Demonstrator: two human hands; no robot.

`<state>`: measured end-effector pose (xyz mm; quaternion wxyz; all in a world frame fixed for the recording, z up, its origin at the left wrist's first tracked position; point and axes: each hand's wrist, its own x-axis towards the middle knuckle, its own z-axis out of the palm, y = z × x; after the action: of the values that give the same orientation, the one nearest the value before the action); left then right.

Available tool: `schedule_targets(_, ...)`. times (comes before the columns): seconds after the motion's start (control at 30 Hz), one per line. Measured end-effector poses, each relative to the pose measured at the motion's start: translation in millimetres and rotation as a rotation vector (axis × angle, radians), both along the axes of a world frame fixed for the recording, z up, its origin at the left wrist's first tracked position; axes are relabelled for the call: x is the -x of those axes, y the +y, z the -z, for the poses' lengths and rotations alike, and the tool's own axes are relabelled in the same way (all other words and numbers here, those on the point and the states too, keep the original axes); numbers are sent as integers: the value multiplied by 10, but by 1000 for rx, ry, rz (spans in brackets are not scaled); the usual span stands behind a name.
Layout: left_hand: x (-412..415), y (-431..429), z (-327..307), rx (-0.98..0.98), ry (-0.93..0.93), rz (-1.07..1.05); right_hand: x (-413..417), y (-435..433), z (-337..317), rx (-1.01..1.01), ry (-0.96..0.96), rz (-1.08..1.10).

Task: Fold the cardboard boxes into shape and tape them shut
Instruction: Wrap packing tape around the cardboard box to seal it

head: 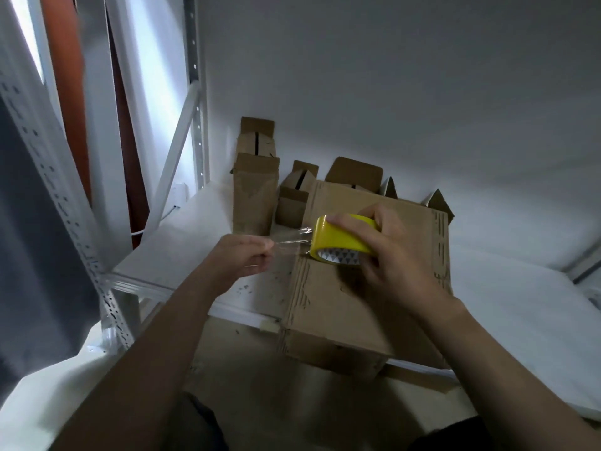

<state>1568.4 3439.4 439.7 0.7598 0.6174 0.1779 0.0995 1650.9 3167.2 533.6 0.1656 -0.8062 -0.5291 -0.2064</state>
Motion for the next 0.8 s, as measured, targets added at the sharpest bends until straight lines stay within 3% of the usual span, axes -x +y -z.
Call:
schedule_targets(0.17,-110,-34,158,106,24,37,-26,44,51,3,8,-34)
schedule_targets(0.8,-440,-337,143,72,201,18,36,125,174,-70,32,-29)
